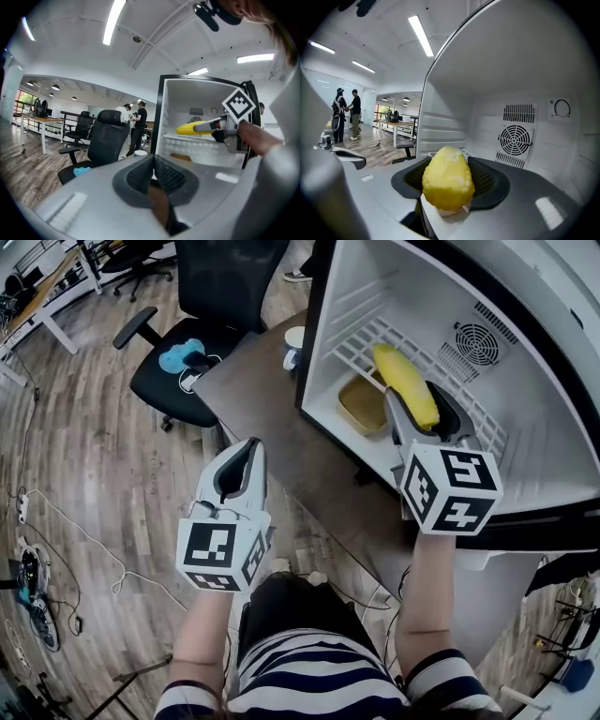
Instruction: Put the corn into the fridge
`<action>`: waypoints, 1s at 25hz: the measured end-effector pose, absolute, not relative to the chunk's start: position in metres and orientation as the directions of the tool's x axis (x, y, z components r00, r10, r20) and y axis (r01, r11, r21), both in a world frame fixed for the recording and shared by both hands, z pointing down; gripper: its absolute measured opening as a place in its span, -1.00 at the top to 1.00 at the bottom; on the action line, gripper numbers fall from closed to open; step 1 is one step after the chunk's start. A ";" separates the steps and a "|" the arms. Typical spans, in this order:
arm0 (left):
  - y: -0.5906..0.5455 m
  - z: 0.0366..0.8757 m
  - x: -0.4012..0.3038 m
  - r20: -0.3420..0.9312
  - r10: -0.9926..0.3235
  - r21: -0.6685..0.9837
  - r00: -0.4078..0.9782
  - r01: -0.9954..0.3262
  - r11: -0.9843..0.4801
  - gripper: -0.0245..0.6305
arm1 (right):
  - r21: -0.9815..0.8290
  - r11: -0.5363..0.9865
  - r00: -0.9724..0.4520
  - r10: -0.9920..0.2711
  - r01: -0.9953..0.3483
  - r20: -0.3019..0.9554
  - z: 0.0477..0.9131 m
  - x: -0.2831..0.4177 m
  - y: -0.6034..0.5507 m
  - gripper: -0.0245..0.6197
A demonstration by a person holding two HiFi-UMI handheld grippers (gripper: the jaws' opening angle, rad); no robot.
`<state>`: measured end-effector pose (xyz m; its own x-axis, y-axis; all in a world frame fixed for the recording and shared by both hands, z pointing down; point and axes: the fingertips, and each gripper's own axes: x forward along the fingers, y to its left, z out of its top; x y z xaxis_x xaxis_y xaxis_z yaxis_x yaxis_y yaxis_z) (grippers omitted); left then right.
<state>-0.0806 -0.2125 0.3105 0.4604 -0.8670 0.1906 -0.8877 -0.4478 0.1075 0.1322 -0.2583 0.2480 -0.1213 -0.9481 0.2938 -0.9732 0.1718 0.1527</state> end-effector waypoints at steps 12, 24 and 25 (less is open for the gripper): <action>-0.238 0.320 -0.077 0.193 -0.865 0.127 0.464 -0.886 -0.447 0.93 | 0.233 0.120 -0.056 -0.962 -0.965 0.268 0.243 0.149 -0.293 0.15; -0.250 0.335 -0.071 0.211 -0.857 0.132 0.471 -0.882 -0.452 0.93 | 0.307 0.135 -0.035 -0.950 -0.942 0.311 0.253 0.155 -0.307 0.15; -0.251 0.336 -0.070 0.211 -0.857 0.132 0.470 -0.882 -0.452 0.93 | 0.311 0.139 -0.034 -0.947 -0.940 0.320 0.254 0.156 -0.308 0.15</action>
